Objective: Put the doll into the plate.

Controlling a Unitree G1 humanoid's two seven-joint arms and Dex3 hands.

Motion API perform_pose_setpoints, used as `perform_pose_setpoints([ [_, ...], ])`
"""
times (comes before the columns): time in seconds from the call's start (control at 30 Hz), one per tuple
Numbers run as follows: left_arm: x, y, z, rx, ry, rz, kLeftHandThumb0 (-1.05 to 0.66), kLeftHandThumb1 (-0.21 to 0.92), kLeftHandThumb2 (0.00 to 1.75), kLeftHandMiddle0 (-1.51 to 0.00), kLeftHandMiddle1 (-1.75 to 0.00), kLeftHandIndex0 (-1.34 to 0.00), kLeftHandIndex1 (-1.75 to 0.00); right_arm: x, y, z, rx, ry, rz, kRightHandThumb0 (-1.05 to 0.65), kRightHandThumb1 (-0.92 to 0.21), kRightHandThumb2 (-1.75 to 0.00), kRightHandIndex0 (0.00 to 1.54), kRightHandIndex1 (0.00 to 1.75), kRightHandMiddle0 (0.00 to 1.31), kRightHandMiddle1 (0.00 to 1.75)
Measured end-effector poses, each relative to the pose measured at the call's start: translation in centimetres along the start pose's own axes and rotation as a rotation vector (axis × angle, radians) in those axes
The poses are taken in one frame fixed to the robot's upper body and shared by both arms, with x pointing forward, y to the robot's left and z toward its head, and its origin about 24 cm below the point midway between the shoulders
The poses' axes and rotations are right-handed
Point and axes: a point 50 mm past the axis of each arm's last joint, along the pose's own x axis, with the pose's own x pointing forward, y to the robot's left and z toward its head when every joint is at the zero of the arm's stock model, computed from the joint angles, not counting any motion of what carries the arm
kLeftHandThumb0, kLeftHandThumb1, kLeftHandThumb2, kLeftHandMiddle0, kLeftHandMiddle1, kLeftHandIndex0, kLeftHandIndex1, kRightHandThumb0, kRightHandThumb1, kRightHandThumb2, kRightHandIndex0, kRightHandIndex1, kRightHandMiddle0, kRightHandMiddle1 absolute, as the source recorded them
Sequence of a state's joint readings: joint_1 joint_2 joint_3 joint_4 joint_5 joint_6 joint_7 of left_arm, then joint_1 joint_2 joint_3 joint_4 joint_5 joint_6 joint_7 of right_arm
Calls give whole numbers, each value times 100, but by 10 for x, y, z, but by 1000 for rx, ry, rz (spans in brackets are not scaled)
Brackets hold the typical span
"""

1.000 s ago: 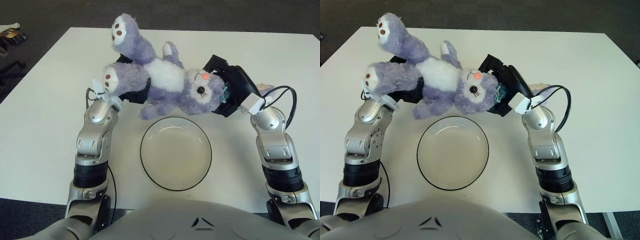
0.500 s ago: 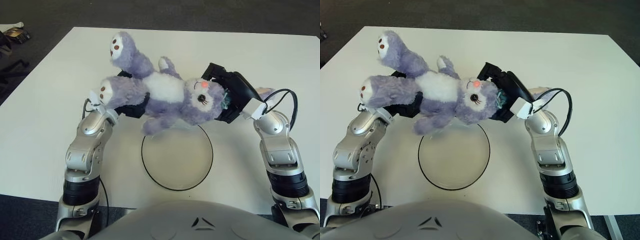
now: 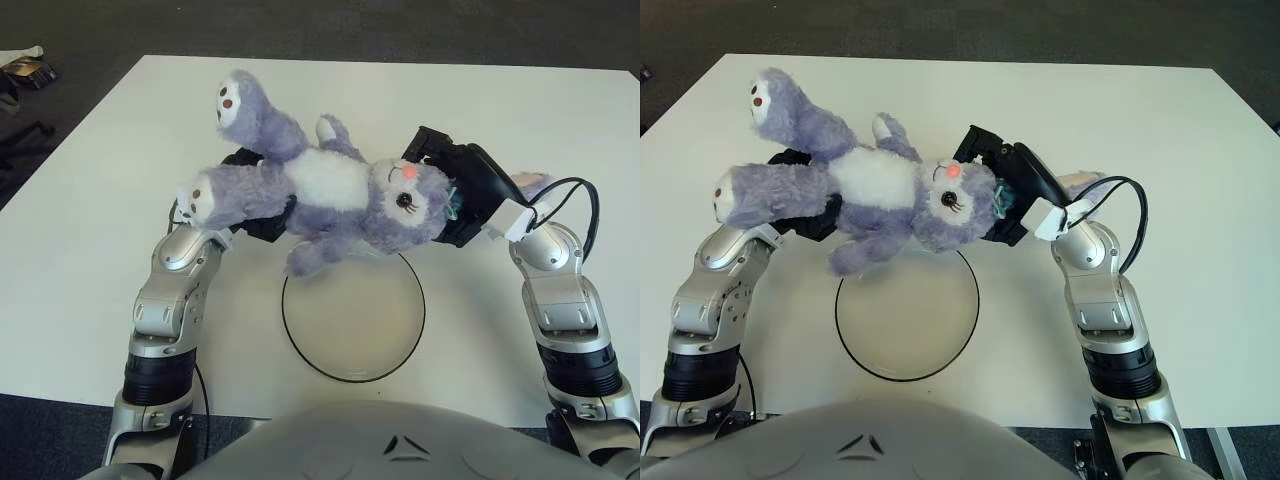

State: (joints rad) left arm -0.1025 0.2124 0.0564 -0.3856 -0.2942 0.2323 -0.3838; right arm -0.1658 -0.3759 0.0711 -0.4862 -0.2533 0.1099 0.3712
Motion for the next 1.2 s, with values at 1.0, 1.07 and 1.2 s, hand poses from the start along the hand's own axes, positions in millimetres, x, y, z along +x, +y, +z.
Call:
perform_pose_setpoints([
  [1.0,28,15,18,5,-135,-298,-1,25,128,-60,-175,-71,-137,8,-20,14,-94,-74,9,0,4,-168,91,162,67,175],
  [1.07,30,16,19,10,-137,-310,-1,25,127,-59,-175,-71,-137,8,-21,16,-123,-82,8,0,5,-170,91,163,67,175],
  [1.2,33,18,22,30,-143,-337,-1,27,126,-58,-175,-70,-138,8,-22,17,-153,-100,13,0,10,-172,96,158,71,175],
])
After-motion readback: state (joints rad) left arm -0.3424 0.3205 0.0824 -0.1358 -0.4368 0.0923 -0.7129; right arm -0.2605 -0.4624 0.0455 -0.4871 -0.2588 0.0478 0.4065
